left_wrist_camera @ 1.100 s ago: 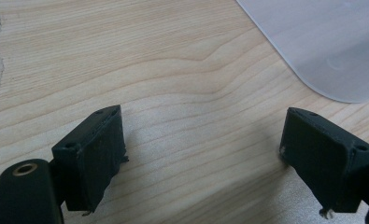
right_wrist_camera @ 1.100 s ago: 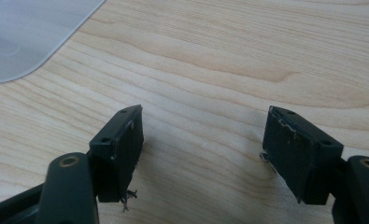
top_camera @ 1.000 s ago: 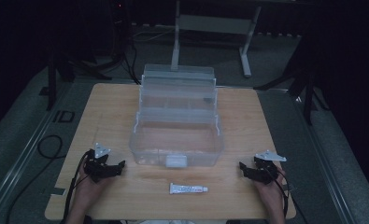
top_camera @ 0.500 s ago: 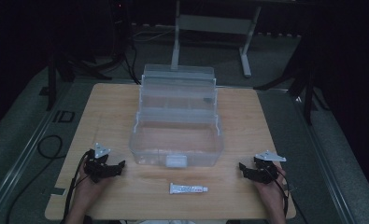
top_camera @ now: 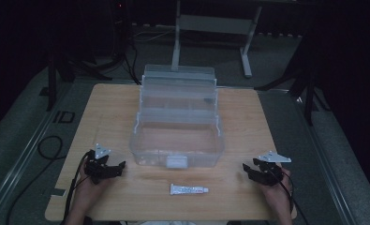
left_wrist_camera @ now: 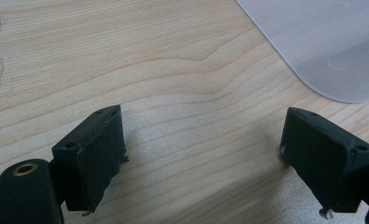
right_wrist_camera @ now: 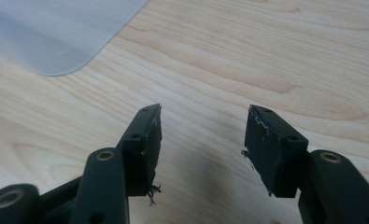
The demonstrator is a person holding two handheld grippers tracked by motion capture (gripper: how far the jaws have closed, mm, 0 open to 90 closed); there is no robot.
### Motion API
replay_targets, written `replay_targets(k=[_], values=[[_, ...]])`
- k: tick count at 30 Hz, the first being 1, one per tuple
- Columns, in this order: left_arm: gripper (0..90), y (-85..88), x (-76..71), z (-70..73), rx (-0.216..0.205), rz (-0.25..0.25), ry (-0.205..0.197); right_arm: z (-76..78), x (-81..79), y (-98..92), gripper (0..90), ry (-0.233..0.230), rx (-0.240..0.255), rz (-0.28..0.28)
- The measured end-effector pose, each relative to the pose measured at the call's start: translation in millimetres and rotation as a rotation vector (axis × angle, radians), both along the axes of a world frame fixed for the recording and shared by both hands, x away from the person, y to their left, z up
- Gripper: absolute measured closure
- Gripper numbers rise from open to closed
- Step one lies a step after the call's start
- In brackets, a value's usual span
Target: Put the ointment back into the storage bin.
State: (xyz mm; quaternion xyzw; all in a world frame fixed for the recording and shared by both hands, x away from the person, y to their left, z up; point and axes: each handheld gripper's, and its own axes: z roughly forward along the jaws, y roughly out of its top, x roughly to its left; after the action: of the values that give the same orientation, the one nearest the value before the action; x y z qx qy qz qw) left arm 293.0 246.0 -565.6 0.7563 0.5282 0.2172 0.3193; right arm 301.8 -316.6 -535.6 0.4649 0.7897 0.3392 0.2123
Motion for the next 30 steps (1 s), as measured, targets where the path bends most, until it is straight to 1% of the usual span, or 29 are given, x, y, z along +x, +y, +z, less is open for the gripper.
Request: replay_targets(k=[4, 5, 6, 7, 8, 9, 12, 20, 22, 25, 26, 29, 30], values=[[14.4, 0.0, 0.0, 0.0, 0.000, 0.000, 0.000, 9.7, -5.9, -0.7, 47.7, -0.027, -0.015, 0.016], [14.4, 0.0, 0.0, 0.0, 0.000, 0.000, 0.000, 9.7, -5.9, -0.7, 47.7, -0.027, -0.015, 0.016], [14.4, 0.0, 0.0, 0.0, 0.000, 0.000, 0.000, 14.6, -7.7, -1.0, 47.9, -0.029, -0.022, 0.023], [14.4, 0.0, 0.0, 0.0, 0.000, 0.000, 0.000, 14.6, -7.7, -1.0, 47.9, -0.029, -0.022, 0.023], [14.4, 0.0, 0.0, 0.0, 0.000, 0.000, 0.000, 20.1, -9.4, -0.7, 47.8, -0.030, -0.030, 0.037], [14.4, 0.0, 0.0, 0.0, 0.000, 0.000, 0.000, 20.1, -9.4, -0.7, 47.8, -0.030, -0.030, 0.037], [14.4, 0.0, 0.0, 0.0, 0.000, 0.000, 0.000, 27.8, -10.9, 1.0, 47.1, -0.029, -0.045, 0.055], [14.4, 0.0, 0.0, 0.0, 0.000, 0.000, 0.000, 38.6, -11.4, 6.1, 45.0, -0.029, -0.073, 0.089], [14.4, 0.0, 0.0, 0.0, 0.000, 0.000, 0.000, 42.7, -12.1, 9.0, 44.6, -0.030, -0.086, 0.109], [14.4, 0.0, 0.0, 0.0, 0.000, 0.000, 0.000, 45.6, -12.4, 11.0, 44.2, -0.029, -0.087, 0.122], [14.4, 0.0, 0.0, 0.0, 0.000, 0.000, 0.000, 49.1, -12.5, 12.8, 44.0, -0.032, -0.097, 0.139], [14.4, 0.0, 0.0, 0.0, 0.000, 0.000, 0.000, 52.0, -12.5, 14.2, 43.8, -0.034, -0.105, 0.151], [14.4, 0.0, 0.0, 0.0, 0.000, 0.000, 0.000, 56.0, -12.5, 16.0, 43.5, -0.035, -0.110, 0.169]])
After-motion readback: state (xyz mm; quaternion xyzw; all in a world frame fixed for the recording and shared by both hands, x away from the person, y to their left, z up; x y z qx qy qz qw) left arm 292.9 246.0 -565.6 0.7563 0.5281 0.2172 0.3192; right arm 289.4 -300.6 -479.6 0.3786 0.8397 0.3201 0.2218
